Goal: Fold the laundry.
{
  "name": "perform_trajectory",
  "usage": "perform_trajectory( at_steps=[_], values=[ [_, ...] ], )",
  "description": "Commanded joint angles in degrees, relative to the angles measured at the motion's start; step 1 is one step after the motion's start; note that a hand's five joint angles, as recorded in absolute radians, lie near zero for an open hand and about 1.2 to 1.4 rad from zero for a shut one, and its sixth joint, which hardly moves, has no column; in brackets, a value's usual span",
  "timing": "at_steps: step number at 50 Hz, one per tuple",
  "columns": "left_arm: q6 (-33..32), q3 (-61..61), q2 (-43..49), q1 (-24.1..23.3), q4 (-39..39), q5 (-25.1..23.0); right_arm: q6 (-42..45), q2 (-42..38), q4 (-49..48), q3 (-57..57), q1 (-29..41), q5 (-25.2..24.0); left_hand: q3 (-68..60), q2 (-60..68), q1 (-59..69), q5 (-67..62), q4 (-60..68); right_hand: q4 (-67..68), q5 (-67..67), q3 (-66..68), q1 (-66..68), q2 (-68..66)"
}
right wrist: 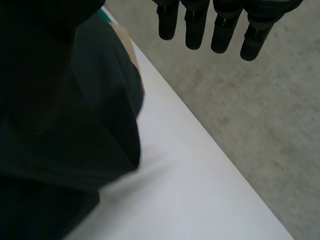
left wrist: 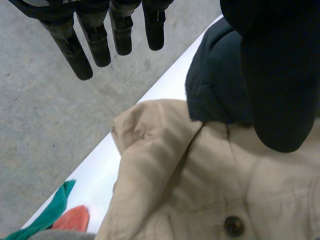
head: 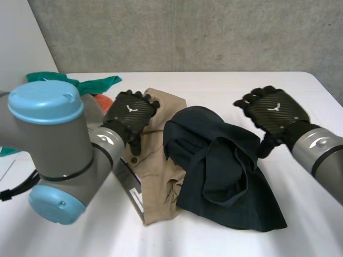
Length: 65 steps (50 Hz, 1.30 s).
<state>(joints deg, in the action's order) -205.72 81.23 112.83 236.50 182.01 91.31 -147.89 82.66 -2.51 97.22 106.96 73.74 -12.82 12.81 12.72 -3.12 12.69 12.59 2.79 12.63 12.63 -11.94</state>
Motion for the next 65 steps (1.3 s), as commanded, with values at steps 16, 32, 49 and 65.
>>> perform_trajectory(
  at_steps=[16, 32, 49, 65],
  values=[
    [-5.2, -19.0, 19.0, 18.3, -3.1, -9.3, -0.2, -6.4, -1.9, 0.9, 3.4, -0.3, -10.0, 10.0, 10.1, -9.7, 10.1, 3.1, 2.9, 3.1, 3.1, -3.8],
    [-6.1, -28.8, 31.7, 21.5, -3.5, -12.7, 3.8, -10.1, -3.8, 1.4, 4.5, 0.3, -24.3, 24.3, 24.4, -24.0, 24.4, 3.0, 2.8, 2.9, 2.9, -3.6],
    [-5.9, -29.6, 22.5, 18.8, 0.7, -8.1, 6.6, -11.2, -5.0, 1.0, 2.9, 1.5, -67.2, 67.2, 67.3, -66.9, 67.3, 3.0, 2.8, 2.9, 2.9, -3.6],
    [-4.7, -55.8, 20.3, 29.5, 7.8, 5.4, 6.7, -11.5, -5.0, 0.7, 3.1, 1.2, -67.2, 67.2, 67.3, -66.9, 67.3, 3.0, 2.8, 2.9, 2.9, -3.6]
  ],
)
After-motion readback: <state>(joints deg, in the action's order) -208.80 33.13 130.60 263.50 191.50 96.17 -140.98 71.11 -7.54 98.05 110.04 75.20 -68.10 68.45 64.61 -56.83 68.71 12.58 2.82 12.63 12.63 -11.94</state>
